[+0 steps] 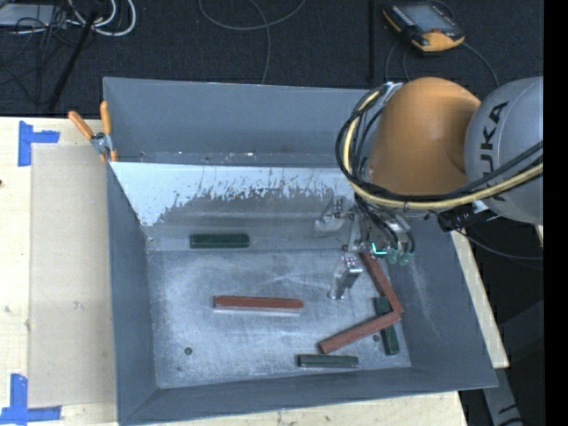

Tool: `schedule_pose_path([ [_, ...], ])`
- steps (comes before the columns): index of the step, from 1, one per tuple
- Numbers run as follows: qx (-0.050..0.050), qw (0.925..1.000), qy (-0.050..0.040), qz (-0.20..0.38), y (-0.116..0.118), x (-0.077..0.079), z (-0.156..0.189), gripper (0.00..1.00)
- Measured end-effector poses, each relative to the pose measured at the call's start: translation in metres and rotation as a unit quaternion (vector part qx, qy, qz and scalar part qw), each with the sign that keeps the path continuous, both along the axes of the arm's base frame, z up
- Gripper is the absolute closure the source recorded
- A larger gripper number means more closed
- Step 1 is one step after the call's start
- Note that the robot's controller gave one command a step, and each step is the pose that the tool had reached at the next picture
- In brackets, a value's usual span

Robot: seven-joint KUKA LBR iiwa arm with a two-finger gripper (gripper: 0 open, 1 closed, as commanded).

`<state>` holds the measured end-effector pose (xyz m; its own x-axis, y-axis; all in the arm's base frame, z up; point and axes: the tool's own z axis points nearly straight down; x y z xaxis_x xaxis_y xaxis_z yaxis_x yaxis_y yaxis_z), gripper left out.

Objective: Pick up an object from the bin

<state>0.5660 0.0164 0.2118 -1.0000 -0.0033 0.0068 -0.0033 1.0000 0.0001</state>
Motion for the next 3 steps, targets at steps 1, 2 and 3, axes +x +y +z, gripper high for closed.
schedule_pose_path([
  [1, 0.000, 1.0000, -0.0030, 0.000, 0.000, 0.001, 0.003, 0.00],
  [2, 0.000, 0.9997, -0.0054, 0.023, 0.001, -0.010, -0.052, 0.00],
  [3, 0.001, 0.9994, -0.0096, 0.034, -0.003, 0.028, -0.136, 1.00],
])
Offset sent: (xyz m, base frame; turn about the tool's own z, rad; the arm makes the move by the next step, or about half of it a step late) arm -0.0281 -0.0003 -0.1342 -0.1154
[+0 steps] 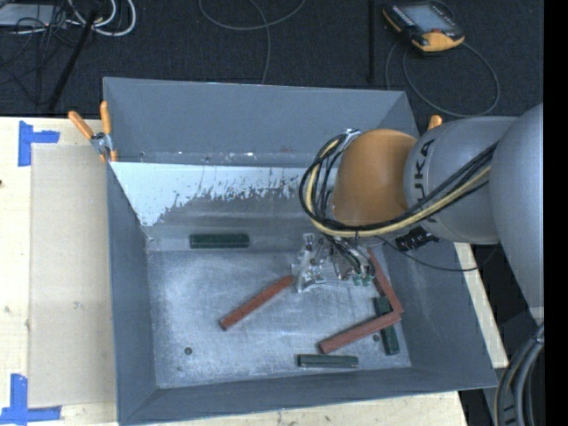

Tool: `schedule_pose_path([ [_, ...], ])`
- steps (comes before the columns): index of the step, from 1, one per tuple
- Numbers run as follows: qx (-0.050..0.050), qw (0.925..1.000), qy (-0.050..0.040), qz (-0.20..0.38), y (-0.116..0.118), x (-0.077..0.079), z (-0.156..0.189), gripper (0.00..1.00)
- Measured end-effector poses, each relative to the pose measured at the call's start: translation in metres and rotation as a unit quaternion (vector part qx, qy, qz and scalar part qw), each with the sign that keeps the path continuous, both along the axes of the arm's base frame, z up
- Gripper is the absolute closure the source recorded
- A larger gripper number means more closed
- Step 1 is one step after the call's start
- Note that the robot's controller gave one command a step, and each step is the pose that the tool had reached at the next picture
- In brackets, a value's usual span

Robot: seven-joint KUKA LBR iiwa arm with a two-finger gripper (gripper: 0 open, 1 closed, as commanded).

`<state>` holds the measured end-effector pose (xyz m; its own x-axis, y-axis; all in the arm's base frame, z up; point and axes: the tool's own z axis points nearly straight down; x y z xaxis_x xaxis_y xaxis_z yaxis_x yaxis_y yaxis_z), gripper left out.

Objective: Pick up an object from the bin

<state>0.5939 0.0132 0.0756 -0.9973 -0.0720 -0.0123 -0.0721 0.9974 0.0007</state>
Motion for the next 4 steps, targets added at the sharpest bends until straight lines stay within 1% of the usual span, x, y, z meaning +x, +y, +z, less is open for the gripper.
schedule_pose_path([
  [1, 0.000, 1.0000, 0.0015, 0.000, -0.0003, -0.0011, -0.0018, 0.00],
  [2, 0.000, 1.0000, 0.0005, -0.001, -0.0003, -0.0003, 0.0000, 1.00],
  [3, 0.000, 1.0000, 0.0011, -0.001, -0.0005, -0.0010, -0.0018, 0.00],
  [4, 0.000, 1.0000, -0.0004, -0.001, -0.0004, -0.0001, -0.0001, 1.00],
])
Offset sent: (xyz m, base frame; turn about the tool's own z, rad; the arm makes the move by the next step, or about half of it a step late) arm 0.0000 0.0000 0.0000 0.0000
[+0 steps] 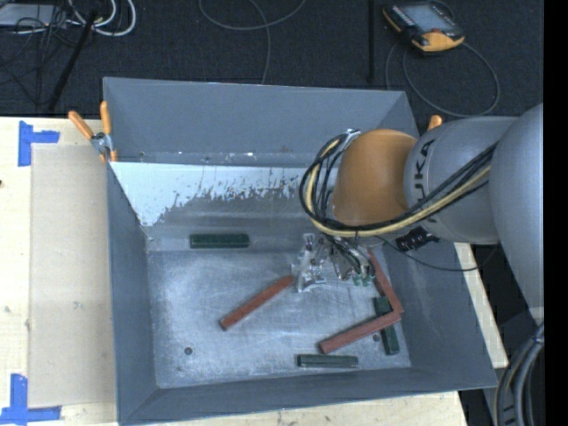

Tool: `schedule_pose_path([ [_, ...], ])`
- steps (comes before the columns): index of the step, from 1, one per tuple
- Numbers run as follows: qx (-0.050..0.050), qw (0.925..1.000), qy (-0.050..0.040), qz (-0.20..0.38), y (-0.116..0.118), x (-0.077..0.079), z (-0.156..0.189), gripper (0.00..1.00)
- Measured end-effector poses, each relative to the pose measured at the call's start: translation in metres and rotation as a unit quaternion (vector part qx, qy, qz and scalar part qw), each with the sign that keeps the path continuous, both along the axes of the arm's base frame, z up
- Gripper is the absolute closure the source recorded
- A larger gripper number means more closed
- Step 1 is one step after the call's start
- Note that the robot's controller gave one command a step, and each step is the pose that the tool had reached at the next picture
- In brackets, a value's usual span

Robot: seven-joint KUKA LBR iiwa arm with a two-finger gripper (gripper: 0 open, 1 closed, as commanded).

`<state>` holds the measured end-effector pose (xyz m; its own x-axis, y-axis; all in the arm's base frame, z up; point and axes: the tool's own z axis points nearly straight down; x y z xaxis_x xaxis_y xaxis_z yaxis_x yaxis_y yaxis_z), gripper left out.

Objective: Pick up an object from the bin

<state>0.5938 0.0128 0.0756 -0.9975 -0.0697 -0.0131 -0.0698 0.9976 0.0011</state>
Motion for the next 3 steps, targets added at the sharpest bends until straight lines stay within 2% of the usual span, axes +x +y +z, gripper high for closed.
schedule_pose_path([
  [1, 0.000, 1.0000, 0.0016, 0.000, 0.000, -0.001, -0.002, 0.00],
  [2, 0.000, 1.0000, 0.0015, 0.000, 0.000, -0.001, -0.002, 0.00],
  [3, 0.001, 0.9982, 0.0005, -0.060, 0.069, -0.015, 0.001, 1.00],
])
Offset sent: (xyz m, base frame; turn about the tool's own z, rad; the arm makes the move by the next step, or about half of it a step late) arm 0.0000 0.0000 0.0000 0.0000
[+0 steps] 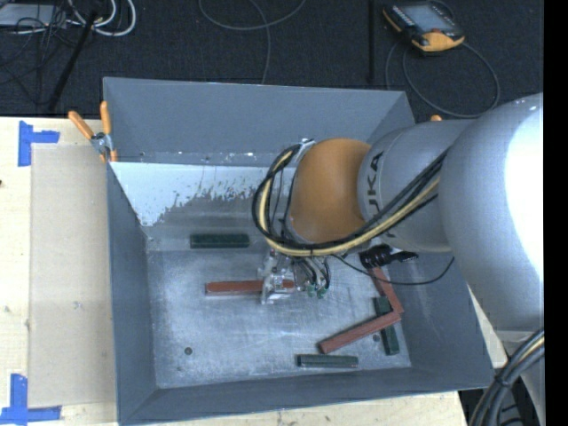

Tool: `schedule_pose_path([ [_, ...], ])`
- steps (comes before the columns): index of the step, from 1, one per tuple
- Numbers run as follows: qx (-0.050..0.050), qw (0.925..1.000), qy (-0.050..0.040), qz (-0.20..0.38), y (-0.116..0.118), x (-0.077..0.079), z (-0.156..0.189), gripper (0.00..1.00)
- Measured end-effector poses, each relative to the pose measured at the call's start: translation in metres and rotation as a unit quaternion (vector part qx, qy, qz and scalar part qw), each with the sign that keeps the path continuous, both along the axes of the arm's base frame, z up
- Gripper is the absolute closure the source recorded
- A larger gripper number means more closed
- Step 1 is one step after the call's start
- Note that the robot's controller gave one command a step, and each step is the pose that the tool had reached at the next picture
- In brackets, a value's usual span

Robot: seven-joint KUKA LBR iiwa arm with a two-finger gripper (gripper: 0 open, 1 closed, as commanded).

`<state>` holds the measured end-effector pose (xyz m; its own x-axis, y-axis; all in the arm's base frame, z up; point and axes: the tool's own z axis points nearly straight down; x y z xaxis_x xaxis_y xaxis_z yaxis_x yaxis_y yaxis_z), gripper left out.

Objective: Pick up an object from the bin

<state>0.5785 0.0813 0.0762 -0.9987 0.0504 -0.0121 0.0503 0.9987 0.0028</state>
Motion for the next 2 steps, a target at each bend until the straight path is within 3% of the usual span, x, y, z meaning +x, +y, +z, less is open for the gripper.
schedule_pose_path([
  [1, 0.000, 1.0000, 0.0000, 0.000, 0.000, 0.000, 0.000, 1.00],
  [2, -0.002, 0.9999, 0.0057, 0.015, -0.010, 0.017, 0.123, 1.00],
])
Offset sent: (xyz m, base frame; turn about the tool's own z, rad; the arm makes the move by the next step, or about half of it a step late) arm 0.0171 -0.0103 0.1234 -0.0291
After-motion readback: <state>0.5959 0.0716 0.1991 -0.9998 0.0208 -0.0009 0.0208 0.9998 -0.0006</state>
